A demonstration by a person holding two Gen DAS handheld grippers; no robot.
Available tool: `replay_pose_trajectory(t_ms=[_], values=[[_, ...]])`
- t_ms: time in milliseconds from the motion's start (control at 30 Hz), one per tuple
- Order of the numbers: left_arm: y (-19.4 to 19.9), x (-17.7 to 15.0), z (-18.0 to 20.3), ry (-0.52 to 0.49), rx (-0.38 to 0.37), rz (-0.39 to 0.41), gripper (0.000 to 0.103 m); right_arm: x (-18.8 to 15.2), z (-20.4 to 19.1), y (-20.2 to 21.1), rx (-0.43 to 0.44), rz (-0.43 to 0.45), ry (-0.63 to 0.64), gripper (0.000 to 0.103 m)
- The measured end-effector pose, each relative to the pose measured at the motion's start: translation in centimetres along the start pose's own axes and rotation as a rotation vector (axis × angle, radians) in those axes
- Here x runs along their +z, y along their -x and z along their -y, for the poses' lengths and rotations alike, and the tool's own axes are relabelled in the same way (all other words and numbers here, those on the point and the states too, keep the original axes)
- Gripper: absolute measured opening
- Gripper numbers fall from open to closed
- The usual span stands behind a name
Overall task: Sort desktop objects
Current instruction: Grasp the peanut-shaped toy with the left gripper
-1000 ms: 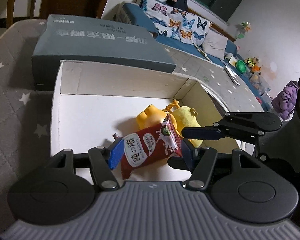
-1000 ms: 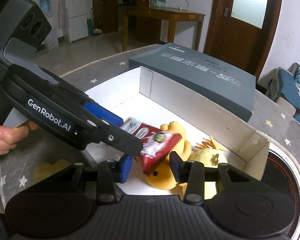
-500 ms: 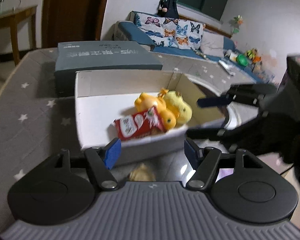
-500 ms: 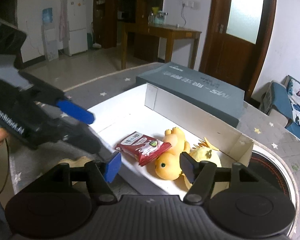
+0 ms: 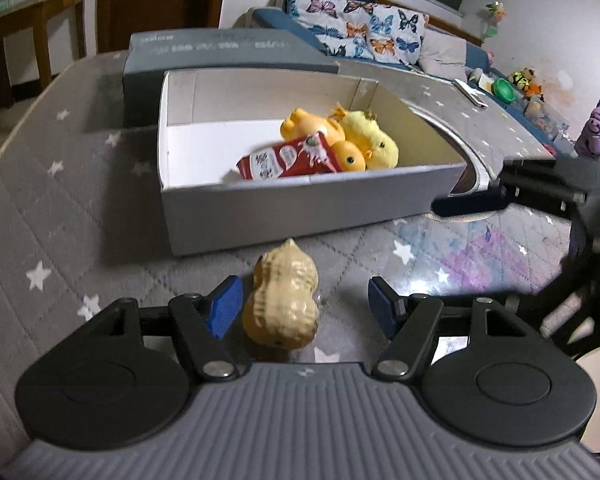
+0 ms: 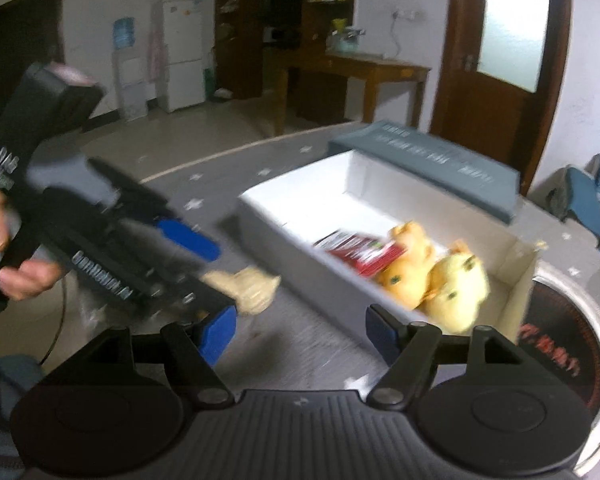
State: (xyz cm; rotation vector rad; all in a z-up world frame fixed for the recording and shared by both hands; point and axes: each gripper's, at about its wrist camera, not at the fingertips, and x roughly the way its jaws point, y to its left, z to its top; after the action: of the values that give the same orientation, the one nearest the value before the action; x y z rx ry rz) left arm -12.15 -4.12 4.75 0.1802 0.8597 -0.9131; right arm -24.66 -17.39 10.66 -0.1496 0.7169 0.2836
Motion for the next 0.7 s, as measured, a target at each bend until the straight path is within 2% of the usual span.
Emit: replay_pose_trajectory(t_ms=[233,700], values=[[-1.2,0.1,-0.2,0.021,0.013,-0.027,0.069,-1.1,-1.8,-3.0,0.07,-0.055,0.01,0.074],[-3.0,0.9,-1.8,0.105,-0.034,-0.071,0.068,-0.5,-2.1,-7.6,0.139,-0.022,-0.066,0.075]])
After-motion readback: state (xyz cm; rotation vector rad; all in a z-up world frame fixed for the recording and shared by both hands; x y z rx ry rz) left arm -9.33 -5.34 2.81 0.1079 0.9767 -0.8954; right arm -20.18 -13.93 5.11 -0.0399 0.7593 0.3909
